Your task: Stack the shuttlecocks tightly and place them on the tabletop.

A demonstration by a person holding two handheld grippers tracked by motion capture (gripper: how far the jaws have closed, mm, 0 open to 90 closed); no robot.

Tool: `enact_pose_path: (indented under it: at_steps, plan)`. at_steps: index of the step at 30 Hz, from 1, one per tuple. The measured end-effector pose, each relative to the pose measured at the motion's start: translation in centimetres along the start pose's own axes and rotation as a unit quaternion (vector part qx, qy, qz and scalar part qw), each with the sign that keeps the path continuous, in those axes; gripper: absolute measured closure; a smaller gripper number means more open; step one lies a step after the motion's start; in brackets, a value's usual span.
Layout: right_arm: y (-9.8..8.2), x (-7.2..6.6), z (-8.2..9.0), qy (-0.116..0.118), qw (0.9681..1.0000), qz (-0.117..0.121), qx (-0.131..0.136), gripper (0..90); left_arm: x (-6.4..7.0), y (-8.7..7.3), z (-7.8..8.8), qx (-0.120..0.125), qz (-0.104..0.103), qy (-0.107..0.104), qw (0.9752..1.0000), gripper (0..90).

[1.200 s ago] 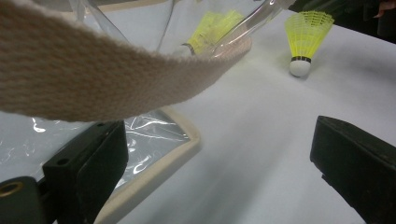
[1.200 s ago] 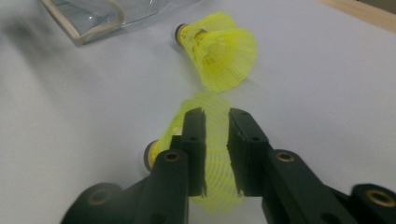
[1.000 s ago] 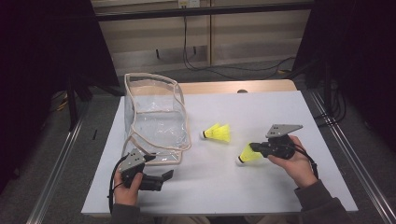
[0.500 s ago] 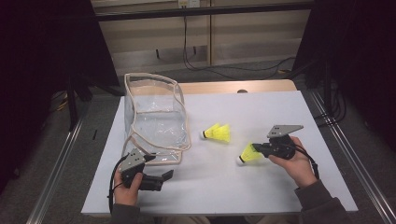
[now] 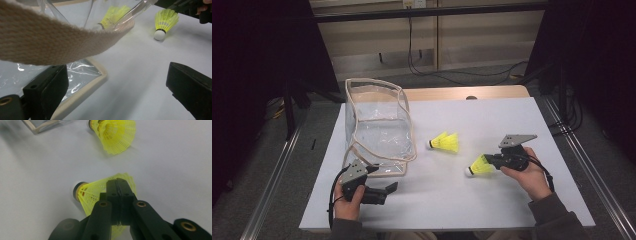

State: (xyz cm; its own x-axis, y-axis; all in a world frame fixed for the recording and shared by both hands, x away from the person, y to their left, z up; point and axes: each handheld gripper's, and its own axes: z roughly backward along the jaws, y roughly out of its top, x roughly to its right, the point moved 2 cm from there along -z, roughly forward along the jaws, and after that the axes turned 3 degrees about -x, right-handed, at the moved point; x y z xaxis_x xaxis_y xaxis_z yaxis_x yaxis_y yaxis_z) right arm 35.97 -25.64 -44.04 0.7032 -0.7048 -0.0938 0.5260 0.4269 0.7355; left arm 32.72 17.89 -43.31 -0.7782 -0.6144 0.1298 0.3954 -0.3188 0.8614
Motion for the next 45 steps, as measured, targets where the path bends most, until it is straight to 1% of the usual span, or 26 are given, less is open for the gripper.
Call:
enact_pose_path:
  at_steps: [2,6,9,14,20,24,27,40,43,45]
  plan:
    - [0.0,0.1,0.0,0.003,1.0,-0.004,0.001,88.5,0.0,0.0,0.0,0.002,0.0,0.0,1.0,4.1]
    - [0.0,0.2,0.2,0.0,1.0,-0.006,0.007,87.0,0.0,0.0,0.0,0.001,0.0,-0.001,1.0,4.1]
    - [0.1,0.1,0.3,-0.009,1.0,0.0,0.004,85.9,0.0,0.0,0.0,0.0,0.0,0.0,1.0,4.2]
    - [0.2,0.1,0.4,-0.008,0.9999,-0.001,0.007,85.5,0.0,0.0,0.0,0.001,0.0,0.0,1.0,4.2]
    - [0.5,0.3,1.1,-0.013,0.9997,-0.006,0.022,85.6,0.0,0.0,0.0,0.0,0.001,-0.001,1.0,4.1]
    - [0.7,0.3,1.4,-0.01,0.9996,-0.006,0.026,84.7,0.0,0.0,0.0,0.0,0.0,-0.001,1.0,4.2]
    - [0.8,0.3,1.7,-0.017,0.9993,-0.007,0.031,83.7,0.0,0.0,0.0,0.001,0.0,-0.001,1.0,4.2]
    - [2.0,-0.4,3.0,-0.014,0.9982,-0.007,0.058,75.0,0.0,0.0,0.0,0.0,0.0,0.0,1.0,4.1]
    - [2.1,-0.7,3.0,-0.011,0.998,-0.008,0.062,70.8,0.0,0.0,0.0,0.0,0.0,0.0,1.0,4.1]
    - [2.1,-0.7,2.9,-0.007,0.998,-0.01,0.062,66.2,0.0,0.0,0.0,0.001,0.0,-0.001,1.0,4.1]
